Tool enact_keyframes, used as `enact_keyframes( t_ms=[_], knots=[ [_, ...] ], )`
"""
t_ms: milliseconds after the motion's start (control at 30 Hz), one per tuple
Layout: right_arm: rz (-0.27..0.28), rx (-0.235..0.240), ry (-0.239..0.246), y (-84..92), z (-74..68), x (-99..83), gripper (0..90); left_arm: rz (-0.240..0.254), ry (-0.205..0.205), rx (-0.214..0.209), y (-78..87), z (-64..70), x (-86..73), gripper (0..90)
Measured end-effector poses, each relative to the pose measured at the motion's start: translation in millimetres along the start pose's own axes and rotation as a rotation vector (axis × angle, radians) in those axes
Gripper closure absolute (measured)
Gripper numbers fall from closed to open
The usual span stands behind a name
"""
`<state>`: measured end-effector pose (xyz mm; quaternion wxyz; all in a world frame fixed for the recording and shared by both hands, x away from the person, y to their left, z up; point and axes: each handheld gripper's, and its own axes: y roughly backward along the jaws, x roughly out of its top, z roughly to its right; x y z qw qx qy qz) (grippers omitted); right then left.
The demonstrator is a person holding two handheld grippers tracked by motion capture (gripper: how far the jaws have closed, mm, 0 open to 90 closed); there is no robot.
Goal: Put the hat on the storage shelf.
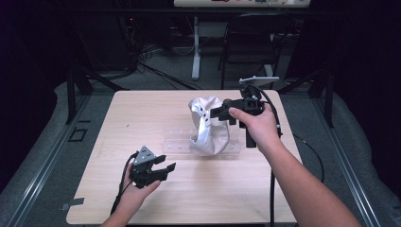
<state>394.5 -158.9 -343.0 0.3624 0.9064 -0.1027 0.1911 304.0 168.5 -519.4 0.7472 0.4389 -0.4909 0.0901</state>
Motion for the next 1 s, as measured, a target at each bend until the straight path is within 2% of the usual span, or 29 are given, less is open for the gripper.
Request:
enact_keyframes(
  t_ms=[233, 367, 567, 800, 1000],
  knots=[
    [0.042, -0.049, 0.066, 2.6, 10.0, -19.8, 47.9, -0.002, 0.036, 0.021, 3.3, -15.0, -15.9, 46.1],
    [0.031, -0.041, 0.075, 1.2, 16.0, -31.7, 47.4, -0.007, 0.064, 0.027, 0.3, -20.9, -21.4, 46.1],
    [0.041, -0.046, 0.111, -1.9, 30.0, -53.8, 46.1, -0.010, 0.080, 0.036, -1.0, -25.1, -25.3, 46.1],
    [0.046, -0.034, 0.091, -3.7, 55.0, -76.9, 46.0, -0.007, 0.084, 0.031, -1.3, -25.7, -27.2, 46.1],
    [0.088, -0.049, 0.122, 2.8, 71.4, -102.1, 49.4, -0.003, 0.061, 0.024, -4.5, -22.5, -26.8, 46.0]
  ],
)
